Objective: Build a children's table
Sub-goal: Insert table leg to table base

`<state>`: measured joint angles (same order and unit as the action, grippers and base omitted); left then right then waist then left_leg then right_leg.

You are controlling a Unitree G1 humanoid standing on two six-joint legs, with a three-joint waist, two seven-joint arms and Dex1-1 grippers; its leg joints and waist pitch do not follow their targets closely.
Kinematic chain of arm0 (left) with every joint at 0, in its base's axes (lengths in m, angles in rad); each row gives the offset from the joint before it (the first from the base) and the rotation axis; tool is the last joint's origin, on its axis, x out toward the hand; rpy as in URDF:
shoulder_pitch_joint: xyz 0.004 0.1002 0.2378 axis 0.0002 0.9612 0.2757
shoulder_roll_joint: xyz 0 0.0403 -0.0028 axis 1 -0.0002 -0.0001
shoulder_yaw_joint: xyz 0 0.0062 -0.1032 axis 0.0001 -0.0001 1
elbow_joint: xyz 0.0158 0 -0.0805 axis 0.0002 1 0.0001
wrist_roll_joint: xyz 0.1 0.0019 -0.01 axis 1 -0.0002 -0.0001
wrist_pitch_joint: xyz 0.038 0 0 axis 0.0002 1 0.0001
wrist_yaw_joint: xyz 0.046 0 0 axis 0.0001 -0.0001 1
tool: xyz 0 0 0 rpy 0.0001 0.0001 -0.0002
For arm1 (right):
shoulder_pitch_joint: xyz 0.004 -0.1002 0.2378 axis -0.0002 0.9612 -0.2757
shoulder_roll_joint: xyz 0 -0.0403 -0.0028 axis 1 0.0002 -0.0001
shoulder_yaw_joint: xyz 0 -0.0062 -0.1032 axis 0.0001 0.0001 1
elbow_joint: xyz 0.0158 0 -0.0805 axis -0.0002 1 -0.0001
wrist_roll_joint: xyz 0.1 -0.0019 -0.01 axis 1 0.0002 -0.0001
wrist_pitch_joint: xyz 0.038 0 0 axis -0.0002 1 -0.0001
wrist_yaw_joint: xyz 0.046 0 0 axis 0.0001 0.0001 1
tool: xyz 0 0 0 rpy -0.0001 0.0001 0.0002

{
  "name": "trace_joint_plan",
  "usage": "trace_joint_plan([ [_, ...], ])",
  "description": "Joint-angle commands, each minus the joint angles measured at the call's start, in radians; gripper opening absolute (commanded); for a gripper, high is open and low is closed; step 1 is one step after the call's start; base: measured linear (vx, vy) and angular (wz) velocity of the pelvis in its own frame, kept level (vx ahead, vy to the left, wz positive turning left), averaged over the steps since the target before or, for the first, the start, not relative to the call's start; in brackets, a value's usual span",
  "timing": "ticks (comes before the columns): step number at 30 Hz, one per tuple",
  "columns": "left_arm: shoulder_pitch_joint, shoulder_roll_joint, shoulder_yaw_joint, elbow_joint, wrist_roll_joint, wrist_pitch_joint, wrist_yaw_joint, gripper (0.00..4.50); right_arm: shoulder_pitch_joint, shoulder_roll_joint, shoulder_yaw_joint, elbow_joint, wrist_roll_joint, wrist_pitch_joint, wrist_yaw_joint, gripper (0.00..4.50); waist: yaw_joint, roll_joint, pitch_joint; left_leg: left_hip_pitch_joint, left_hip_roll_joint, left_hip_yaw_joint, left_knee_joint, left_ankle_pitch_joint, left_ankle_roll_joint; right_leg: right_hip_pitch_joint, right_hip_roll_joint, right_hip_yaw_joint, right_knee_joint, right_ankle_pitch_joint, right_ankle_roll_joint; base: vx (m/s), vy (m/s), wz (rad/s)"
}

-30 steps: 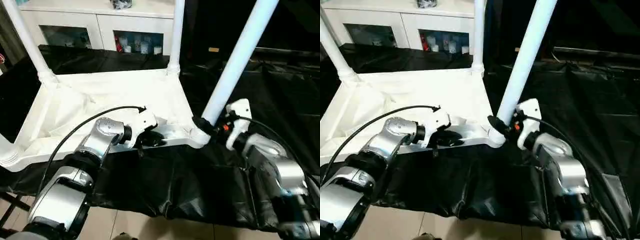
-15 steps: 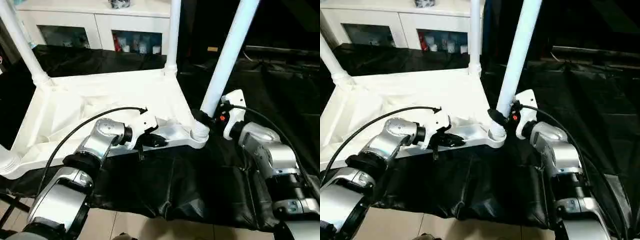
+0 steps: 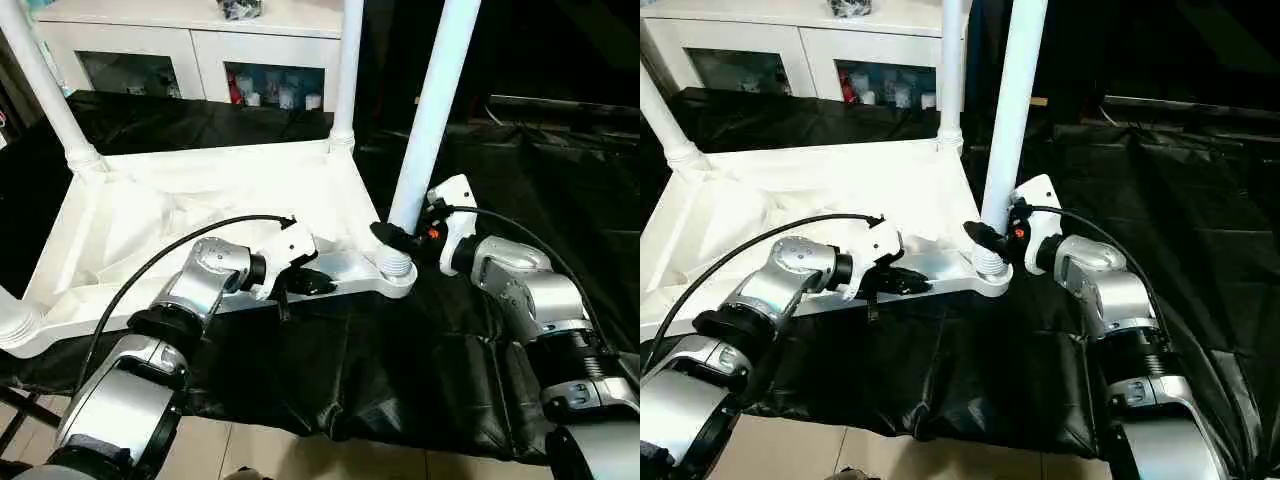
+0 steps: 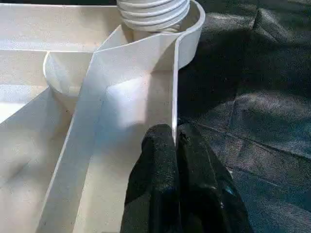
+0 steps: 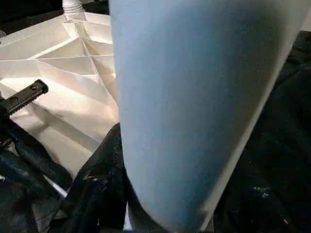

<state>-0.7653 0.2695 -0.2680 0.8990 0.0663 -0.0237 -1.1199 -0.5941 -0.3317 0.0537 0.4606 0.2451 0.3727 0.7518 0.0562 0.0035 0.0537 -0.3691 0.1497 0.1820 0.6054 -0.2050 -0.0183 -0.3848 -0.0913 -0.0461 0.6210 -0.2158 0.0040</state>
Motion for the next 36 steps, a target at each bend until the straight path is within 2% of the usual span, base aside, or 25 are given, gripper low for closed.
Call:
trace_joint_plan([
  [1, 0.015, 0.007, 0.003, 0.015, 0.010, 0.017, 0.007, 0.00, 0.029, -0.019, 0.024, 0.008, -0.010, 0.051, 0.012, 1.89, 0.006, -0.010, -0.063, 0.012, 0.080, -0.023, -0.074, -0.097, 0.075, 0.048, -0.075, 0.044, -0.059, 0.031, -0.336, 0.000, 0.000, 0.00],
  [7, 0.012, 0.008, 0.008, 0.018, 0.005, 0.020, 0.009, 0.00, 0.072, -0.038, 0.024, -0.066, 0.005, 0.099, 0.039, 1.89, 0.010, -0.010, -0.064, 0.011, 0.082, -0.023, -0.073, -0.087, 0.085, 0.049, -0.076, 0.045, -0.059, 0.041, -0.332, 0.000, 0.000, 0.00],
  [9, 0.014, 0.006, 0.008, 0.014, 0.002, 0.020, 0.007, 0.00, 0.078, -0.037, 0.019, -0.070, 0.004, 0.098, 0.033, 1.88, 0.008, -0.006, -0.063, 0.011, 0.081, -0.024, -0.074, -0.101, 0.075, 0.047, -0.075, 0.044, -0.060, 0.020, -0.333, 0.000, 0.000, 0.00],
  [16, 0.011, 0.003, 0.005, 0.010, -0.002, 0.019, 0.001, 0.00, 0.074, -0.024, 0.012, -0.061, 0.003, 0.096, 0.023, 1.88, 0.006, -0.008, -0.064, 0.013, 0.081, -0.024, -0.075, -0.106, 0.064, 0.047, -0.075, 0.045, -0.061, 0.028, -0.336, 0.000, 0.000, 0.00],
  [20, 0.010, 0.003, 0.006, 0.009, -0.004, 0.013, -0.001, 0.00, 0.066, -0.005, -0.009, -0.029, 0.017, 0.073, 0.011, 1.88, 0.006, -0.008, -0.063, 0.012, 0.081, -0.024, -0.076, -0.115, 0.060, 0.046, -0.076, 0.045, -0.062, 0.016, -0.336, 0.000, 0.000, 0.00],
  [21, 0.010, 0.003, 0.007, 0.007, -0.005, 0.014, -0.002, 0.00, 0.064, 0.002, -0.019, -0.017, 0.020, 0.060, 0.004, 1.88, 0.006, -0.007, -0.063, 0.012, 0.081, -0.024, -0.076, -0.112, 0.059, 0.047, -0.076, 0.045, -0.061, 0.020, -0.336, 0.000, 0.000, 0.00],
  [22, 0.011, 0.003, 0.008, 0.001, -0.008, 0.015, -0.003, 0.00, 0.060, 0.024, -0.054, 0.014, 0.044, 0.045, -0.010, 1.88, 0.006, -0.004, -0.063, 0.012, 0.081, -0.025, -0.077, -0.112, 0.058, 0.047, -0.077, 0.045, -0.061, 0.020, -0.336, 0.000, 0.000, 0.00],
  [26, 0.012, 0.004, 0.008, -0.004, -0.009, 0.014, -0.003, 0.00, 0.065, 0.039, -0.083, 0.029, 0.071, 0.048, -0.014, 1.88, 0.006, -0.005, -0.065, 0.013, 0.081, -0.024, -0.076, -0.105, 0.060, 0.048, -0.076, 0.044, -0.059, 0.051, -0.344, 0.000, 0.000, 0.00],
  [31, 0.016, 0.007, 0.016, -0.010, -0.012, 0.011, 0.007, 0.00, 0.141, 0.044, -0.112, -0.012, 0.098, 0.062, -0.005, 1.88, 0.011, 0.002, -0.066, 0.013, 0.082, -0.024, -0.075, -0.087, 0.073, 0.050, -0.076, 0.043, -0.056, 0.088, -0.345, 0.000, 0.000, 0.00],
  [32, 0.016, 0.007, 0.018, -0.010, -0.012, 0.010, 0.011, 0.00, 0.155, 0.047, -0.119, -0.017, 0.101, 0.059, -0.009, 1.88, 0.013, 0.000, -0.068, 0.012, 0.083, -0.024, -0.074, -0.077, 0.078, 0.050, -0.077, 0.042, -0.054, 0.108, -0.348, 0.000, 0.000, 0.00],
  [33, 0.016, 0.006, 0.021, -0.011, -0.013, 0.010, 0.017, 0.00, 0.176, 0.055, -0.132, -0.022, 0.105, 0.041, -0.020, 1.88, 0.014, 0.004, -0.067, 0.013, 0.082, -0.025, -0.074, -0.079, 0.080, 0.049, -0.076, 0.041, -0.055, 0.108, -0.349, 0.000, 0.000, 0.00],
  [34, 0.016, 0.006, 0.021, -0.011, -0.013, 0.010, 0.017, 0.00, 0.176, 0.055, -0.132, -0.022, 0.105, 0.041, -0.020, 1.88, 0.014, 0.002, -0.067, 0.012, 0.082, -0.024, -0.074, -0.080, 0.080, 0.050, -0.075, 0.042, -0.055, 0.108, -0.347, 0.000, 0.000, 0.00],
  [35, 0.016, 0.003, 0.025, -0.013, -0.016, 0.012, 0.025, 0.00, 0.210, 0.072, -0.157, -0.022, 0.109, 0.006, -0.052, 1.88, 0.014, 0.005, -0.066, 0.013, 0.083, -0.025, -0.076, -0.096, 0.076, 0.048, -0.078, 0.041, -0.057, 0.090, -0.348, 0.000, 0.000, 0.00],
  [36, 0.016, 0.003, 0.025, -0.013, -0.016, 0.012, 0.025, 0.00, 0.210, 0.072, -0.157, -0.022, 0.109, 0.006, -0.052, 1.88, 0.014, 0.004, -0.064, 0.015, 0.084, -0.024, -0.078, -0.114, 0.068, 0.046, -0.078, 0.043, -0.061, 0.072, -0.346, 0.000, 0.000, 0.00],
])
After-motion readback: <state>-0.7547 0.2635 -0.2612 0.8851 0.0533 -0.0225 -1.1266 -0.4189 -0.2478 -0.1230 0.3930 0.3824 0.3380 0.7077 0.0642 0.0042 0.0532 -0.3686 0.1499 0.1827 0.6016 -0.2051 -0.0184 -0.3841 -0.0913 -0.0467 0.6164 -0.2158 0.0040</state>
